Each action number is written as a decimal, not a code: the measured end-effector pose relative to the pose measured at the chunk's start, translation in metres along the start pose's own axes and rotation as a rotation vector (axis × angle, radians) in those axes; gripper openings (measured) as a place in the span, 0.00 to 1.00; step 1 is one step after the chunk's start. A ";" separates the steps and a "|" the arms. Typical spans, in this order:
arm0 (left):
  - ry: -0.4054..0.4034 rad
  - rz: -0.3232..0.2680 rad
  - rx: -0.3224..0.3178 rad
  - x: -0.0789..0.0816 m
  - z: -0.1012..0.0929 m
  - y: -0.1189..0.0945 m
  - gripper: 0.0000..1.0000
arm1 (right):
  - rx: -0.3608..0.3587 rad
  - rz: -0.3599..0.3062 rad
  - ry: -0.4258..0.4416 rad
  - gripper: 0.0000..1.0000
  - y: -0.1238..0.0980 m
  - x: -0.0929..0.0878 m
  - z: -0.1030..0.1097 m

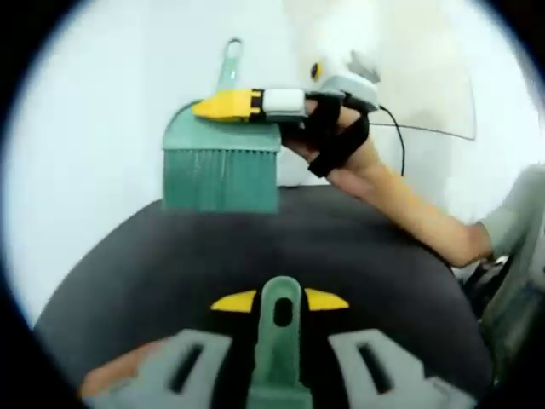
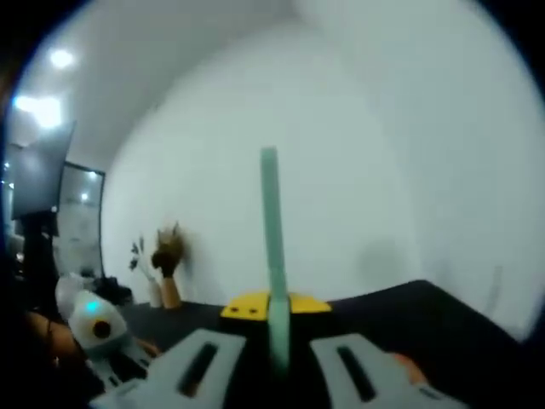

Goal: Pick up the broom and sweep the trash on the tabletop into the dustpan.

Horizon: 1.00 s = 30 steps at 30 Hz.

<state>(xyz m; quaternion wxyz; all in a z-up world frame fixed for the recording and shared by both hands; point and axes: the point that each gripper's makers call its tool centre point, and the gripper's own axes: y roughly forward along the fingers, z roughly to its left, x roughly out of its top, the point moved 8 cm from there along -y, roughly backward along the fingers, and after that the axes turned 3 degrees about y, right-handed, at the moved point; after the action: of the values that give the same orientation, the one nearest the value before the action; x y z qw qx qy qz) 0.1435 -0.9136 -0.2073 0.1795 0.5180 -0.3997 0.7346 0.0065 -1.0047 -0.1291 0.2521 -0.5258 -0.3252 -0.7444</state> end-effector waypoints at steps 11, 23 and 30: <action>-0.057 -0.056 0.108 0.025 0.004 -0.026 0.18 | 0.001 -0.002 0.011 0.04 0.003 0.003 -0.004; -0.129 -0.168 0.258 0.058 0.015 -0.087 0.18 | 0.001 -0.011 0.020 0.04 0.003 0.008 -0.009; -0.168 -0.156 0.434 0.059 0.030 -0.137 0.18 | 0.010 -0.010 0.021 0.04 0.005 0.010 -0.010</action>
<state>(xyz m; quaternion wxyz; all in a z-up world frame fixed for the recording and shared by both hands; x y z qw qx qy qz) 0.2316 -0.8613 -0.0940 0.0861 0.6330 -0.2049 0.7416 0.0006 -1.0162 -0.1210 0.2544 -0.5152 -0.3291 -0.7494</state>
